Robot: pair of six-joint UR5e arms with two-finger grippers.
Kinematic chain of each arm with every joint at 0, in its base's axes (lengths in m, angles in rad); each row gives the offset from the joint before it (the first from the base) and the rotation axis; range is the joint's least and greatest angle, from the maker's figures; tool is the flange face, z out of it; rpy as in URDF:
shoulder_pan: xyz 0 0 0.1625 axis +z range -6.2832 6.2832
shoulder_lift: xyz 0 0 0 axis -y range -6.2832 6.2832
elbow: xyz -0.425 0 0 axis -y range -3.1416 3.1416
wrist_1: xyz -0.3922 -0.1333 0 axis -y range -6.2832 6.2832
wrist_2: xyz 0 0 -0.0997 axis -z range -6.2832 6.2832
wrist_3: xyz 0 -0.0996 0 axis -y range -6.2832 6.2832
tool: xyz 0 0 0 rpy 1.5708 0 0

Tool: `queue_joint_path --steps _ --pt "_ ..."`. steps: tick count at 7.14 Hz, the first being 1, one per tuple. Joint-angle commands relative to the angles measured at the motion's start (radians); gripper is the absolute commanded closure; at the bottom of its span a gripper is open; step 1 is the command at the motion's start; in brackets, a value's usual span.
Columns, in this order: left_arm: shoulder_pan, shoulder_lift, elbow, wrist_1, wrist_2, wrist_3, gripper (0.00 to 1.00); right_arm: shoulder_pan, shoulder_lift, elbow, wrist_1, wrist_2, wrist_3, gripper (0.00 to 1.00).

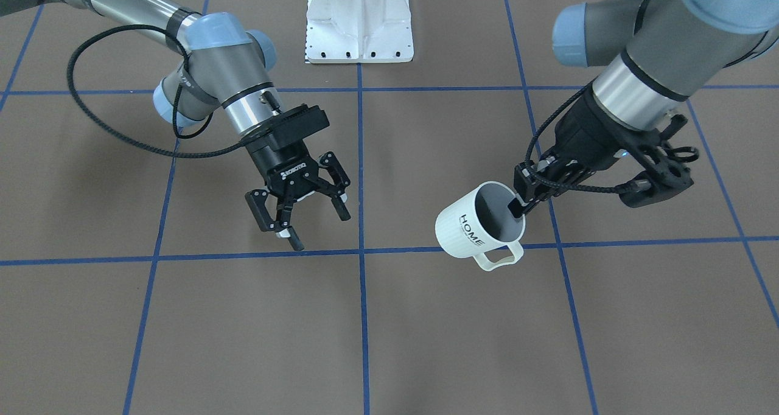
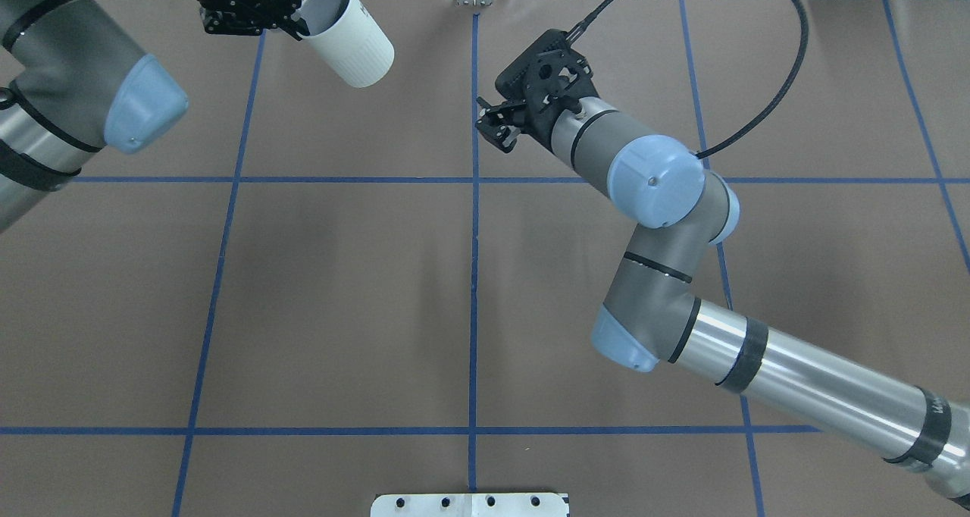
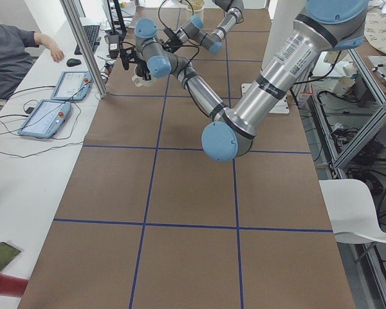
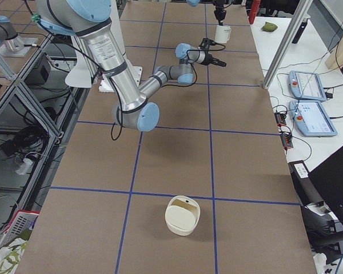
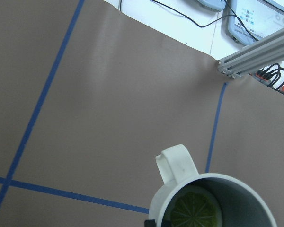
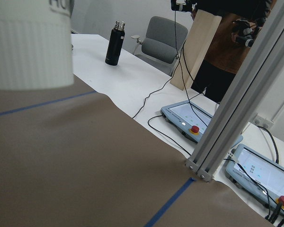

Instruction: Left arm hands cup to right arm to dump lemon

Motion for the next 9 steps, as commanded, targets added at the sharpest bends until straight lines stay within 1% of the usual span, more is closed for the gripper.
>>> queue_joint_path --steps 1,2,3,6,7,9 --pt "0.052 -0.045 0.016 -0.002 0.04 -0.069 1.0 -0.079 0.042 -0.006 0.009 -0.102 0.0 0.08" --pt "0.078 -0.055 0.016 -0.002 0.076 -0.089 1.0 -0.097 0.05 -0.005 0.009 -0.127 0.0 0.09" --pt "0.101 -0.055 0.015 -0.002 0.092 -0.095 1.0 -0.102 0.055 -0.005 0.008 -0.13 0.0 0.09" --pt "0.13 -0.062 0.001 -0.005 0.103 -0.118 1.0 -0.114 0.055 -0.003 0.009 -0.13 0.0 0.07" --pt "0.135 -0.062 0.0 -0.005 0.109 -0.118 1.0 -0.116 0.055 -0.002 0.009 -0.13 0.0 0.04" --pt "0.138 -0.062 -0.01 -0.002 0.11 -0.118 1.0 -0.117 0.047 0.006 0.011 -0.13 0.0 0.02"
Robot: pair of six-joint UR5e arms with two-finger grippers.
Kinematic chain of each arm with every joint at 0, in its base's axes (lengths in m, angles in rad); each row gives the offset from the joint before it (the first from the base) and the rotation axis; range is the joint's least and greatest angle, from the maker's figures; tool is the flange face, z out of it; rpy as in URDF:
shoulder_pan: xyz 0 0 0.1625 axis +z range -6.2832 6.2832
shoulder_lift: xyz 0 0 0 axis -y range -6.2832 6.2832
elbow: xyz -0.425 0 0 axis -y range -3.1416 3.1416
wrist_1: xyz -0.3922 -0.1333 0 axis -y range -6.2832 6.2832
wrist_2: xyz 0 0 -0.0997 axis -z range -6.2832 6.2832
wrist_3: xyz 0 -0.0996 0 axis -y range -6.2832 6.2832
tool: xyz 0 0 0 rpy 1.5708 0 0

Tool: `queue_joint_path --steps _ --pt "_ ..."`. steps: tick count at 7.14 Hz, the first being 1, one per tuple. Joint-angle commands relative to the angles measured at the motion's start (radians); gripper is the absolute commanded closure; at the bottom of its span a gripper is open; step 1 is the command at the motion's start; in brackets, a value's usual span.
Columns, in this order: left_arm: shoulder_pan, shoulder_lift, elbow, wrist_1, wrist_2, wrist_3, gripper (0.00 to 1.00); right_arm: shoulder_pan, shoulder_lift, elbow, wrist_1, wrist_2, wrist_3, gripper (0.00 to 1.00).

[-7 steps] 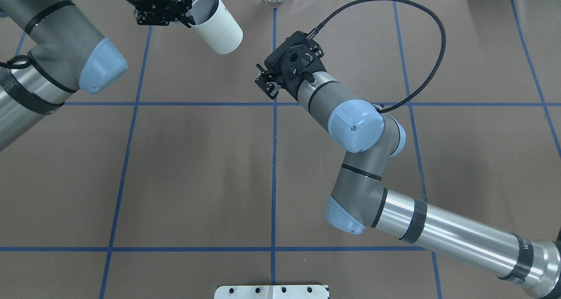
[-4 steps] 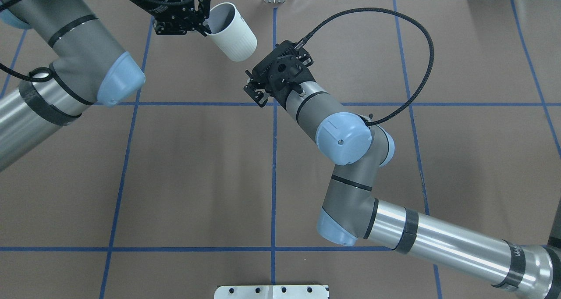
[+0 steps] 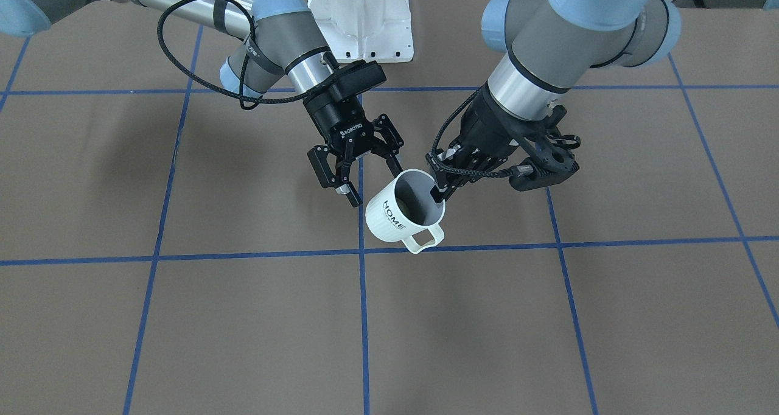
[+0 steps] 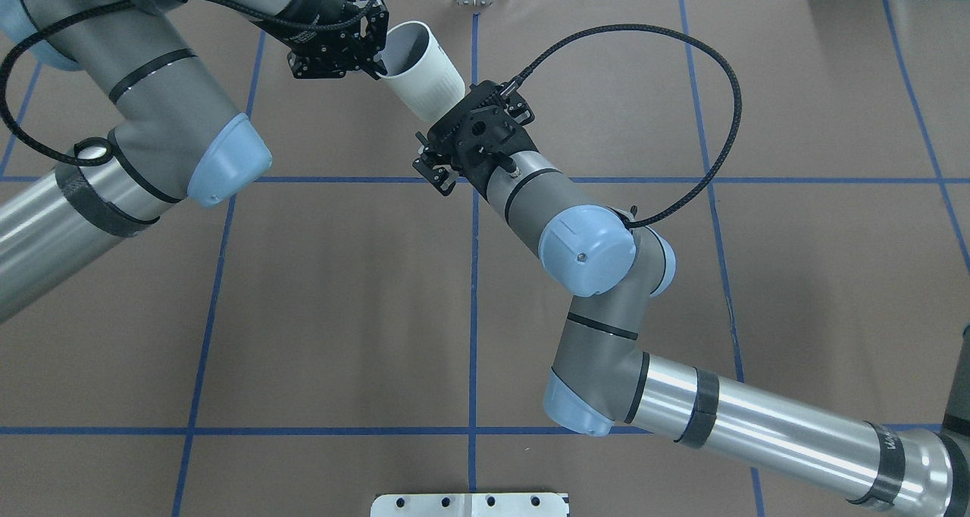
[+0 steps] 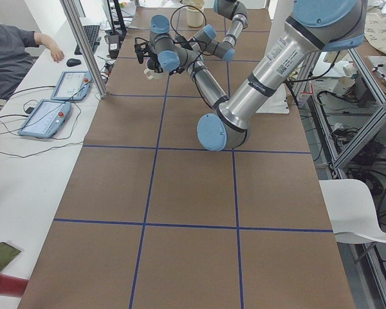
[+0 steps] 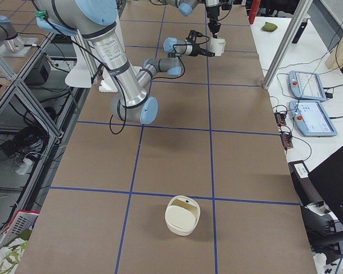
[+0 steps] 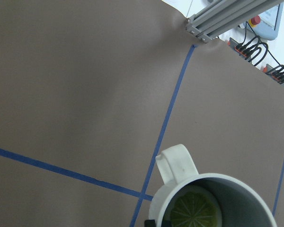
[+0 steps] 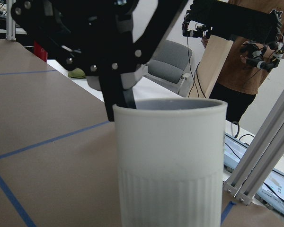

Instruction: Left arm hands cup to right arm to dump lemon

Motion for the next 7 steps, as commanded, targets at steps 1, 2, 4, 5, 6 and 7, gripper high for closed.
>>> queue_joint_path --steps 1,2,4,5,6,7 --pt "0.004 0.001 -0.013 0.004 0.003 0.0 1.0 -0.003 -0.01 0.005 0.015 0.0 -0.002 0.02" --pt "0.005 0.003 -0.017 0.004 0.006 0.0 1.0 -0.004 -0.01 0.005 0.015 0.0 -0.002 0.02" --pt "0.019 0.006 -0.025 0.005 0.008 0.0 1.0 -0.004 -0.011 0.005 0.015 0.0 -0.002 0.02" --pt "0.021 0.008 -0.028 0.005 0.008 0.0 1.0 -0.004 -0.01 0.006 0.015 0.0 -0.002 0.02" --pt "0.028 0.008 -0.03 0.005 0.008 0.0 1.0 -0.004 -0.011 0.006 0.015 0.0 -0.003 0.02" --pt "0.03 0.008 -0.031 0.005 0.008 0.0 1.0 -0.004 -0.014 0.006 0.015 0.0 -0.005 0.02"
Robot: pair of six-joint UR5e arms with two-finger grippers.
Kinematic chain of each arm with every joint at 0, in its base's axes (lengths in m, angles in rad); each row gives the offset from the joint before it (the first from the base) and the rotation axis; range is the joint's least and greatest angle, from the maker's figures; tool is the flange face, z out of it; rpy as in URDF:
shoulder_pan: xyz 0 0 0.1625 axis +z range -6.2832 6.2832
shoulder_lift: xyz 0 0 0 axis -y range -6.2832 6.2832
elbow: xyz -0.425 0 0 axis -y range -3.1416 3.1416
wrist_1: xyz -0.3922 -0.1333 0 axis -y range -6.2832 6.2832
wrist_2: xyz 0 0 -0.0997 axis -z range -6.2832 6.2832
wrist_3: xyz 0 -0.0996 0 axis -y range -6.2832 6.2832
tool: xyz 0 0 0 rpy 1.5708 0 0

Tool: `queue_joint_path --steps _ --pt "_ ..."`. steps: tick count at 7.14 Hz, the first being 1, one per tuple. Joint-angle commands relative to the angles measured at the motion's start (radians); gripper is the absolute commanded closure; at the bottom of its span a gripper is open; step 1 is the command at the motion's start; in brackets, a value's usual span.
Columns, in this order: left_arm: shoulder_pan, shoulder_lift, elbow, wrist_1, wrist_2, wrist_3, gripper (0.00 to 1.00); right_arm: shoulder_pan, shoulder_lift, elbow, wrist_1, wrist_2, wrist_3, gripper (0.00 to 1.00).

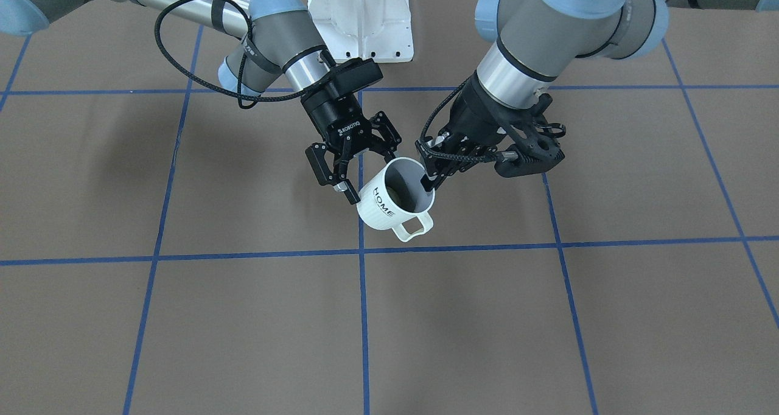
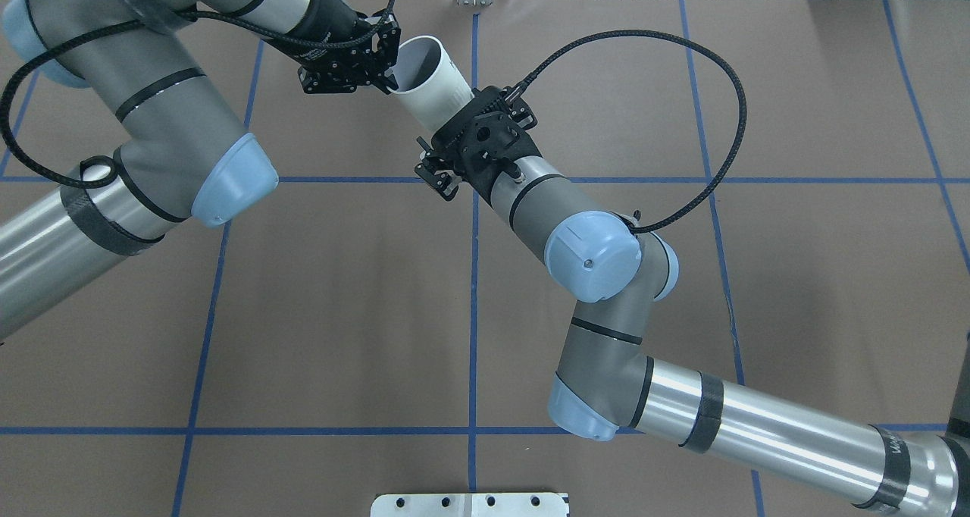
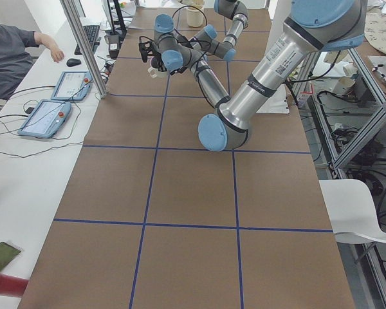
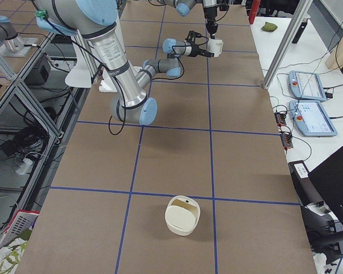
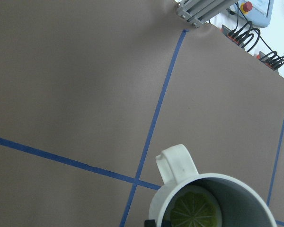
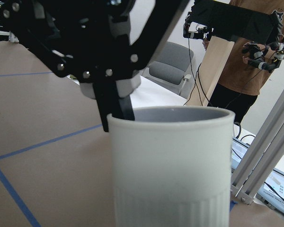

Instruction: Left arm hands cup to right arm to dump lemon

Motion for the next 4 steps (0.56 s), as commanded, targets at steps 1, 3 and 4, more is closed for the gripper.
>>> queue_joint_path --steps 1,3,4 --pt "0.009 0.002 -0.007 0.0 0.0 0.0 1.0 0.0 -0.003 0.0 0.0 -0.002 -0.003 0.02" --pt "0.021 0.002 -0.008 0.0 0.0 0.0 1.0 -0.002 -0.006 -0.001 -0.002 -0.046 -0.003 0.02" --pt "0.027 0.002 -0.017 0.0 0.0 0.0 1.0 -0.002 -0.006 -0.001 -0.002 -0.048 -0.005 0.02"
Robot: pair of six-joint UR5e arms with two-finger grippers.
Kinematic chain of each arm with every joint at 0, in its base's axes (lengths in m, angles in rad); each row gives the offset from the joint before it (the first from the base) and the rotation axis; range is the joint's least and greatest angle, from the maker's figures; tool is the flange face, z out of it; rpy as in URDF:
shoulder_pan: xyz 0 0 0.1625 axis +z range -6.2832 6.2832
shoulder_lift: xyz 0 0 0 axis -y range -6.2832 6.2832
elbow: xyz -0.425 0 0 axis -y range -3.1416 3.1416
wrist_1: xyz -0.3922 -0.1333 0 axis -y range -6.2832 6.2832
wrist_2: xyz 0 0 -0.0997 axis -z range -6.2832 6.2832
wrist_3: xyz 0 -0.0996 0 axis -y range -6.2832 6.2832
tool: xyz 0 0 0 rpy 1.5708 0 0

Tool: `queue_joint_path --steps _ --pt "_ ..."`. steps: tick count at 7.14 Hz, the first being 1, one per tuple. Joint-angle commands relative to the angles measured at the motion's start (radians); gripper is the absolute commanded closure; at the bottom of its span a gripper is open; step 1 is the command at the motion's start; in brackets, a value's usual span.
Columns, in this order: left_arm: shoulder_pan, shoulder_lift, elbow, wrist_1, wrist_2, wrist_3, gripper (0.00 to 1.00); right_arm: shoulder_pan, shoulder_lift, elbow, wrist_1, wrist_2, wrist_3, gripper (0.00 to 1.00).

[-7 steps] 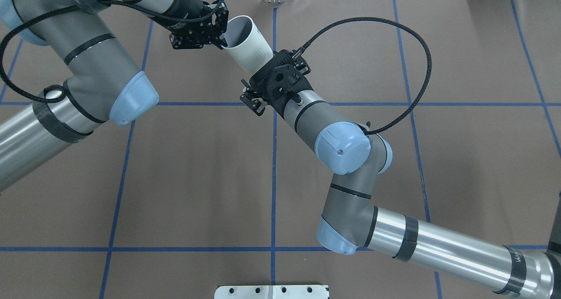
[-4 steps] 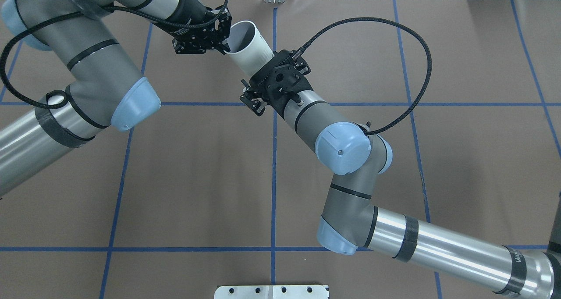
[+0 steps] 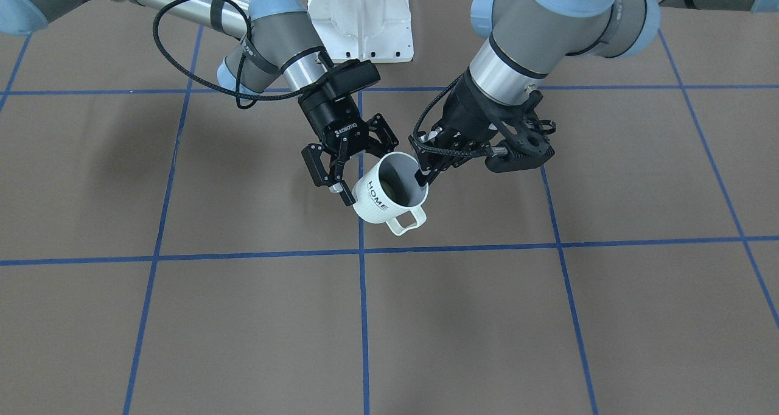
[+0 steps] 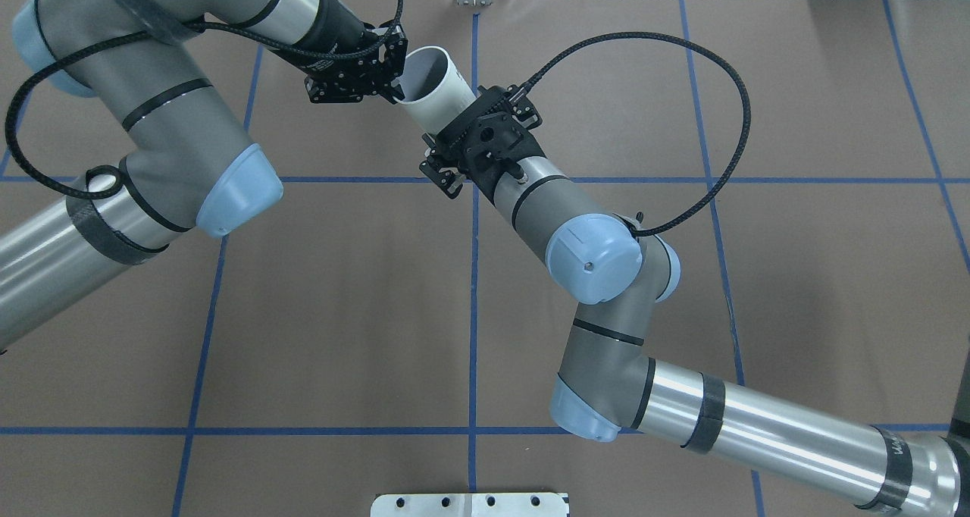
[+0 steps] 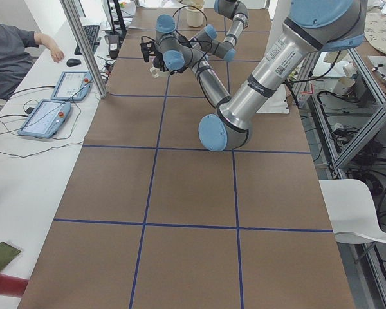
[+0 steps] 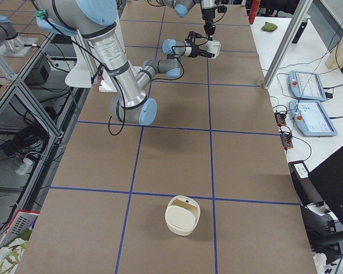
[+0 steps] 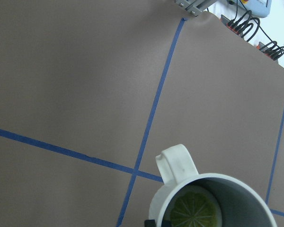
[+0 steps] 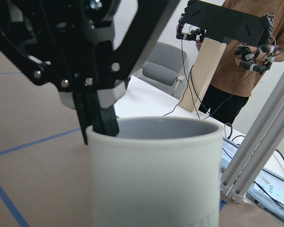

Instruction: Left arm hands cup to right arm to dump lemon

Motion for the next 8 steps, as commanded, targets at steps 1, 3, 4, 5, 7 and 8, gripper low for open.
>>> queue_joint_path --steps 1,3,4,5,7,8 --pt "0.011 0.0 -0.018 0.0 0.0 0.0 1.0 0.0 -0.001 -0.001 -0.001 -0.011 -0.003 0.02" --pt "0.022 0.002 -0.03 0.002 0.0 0.0 1.0 -0.002 -0.002 -0.001 -0.001 -0.011 -0.003 0.02" --pt "0.023 0.0 -0.03 0.002 -0.002 0.0 1.0 0.0 -0.002 -0.001 -0.001 -0.011 -0.003 0.02" --pt "0.025 0.0 -0.032 0.002 -0.002 0.0 1.0 -0.002 -0.002 -0.001 -0.001 -0.011 -0.003 0.02" --pt "0.025 0.0 -0.03 0.002 -0.002 0.0 1.0 -0.002 -0.002 -0.001 -0.001 -0.011 -0.003 0.02" --pt "0.025 0.0 -0.032 0.002 -0.003 0.0 1.0 -0.002 -0.004 -0.004 -0.001 -0.011 -0.004 0.1"
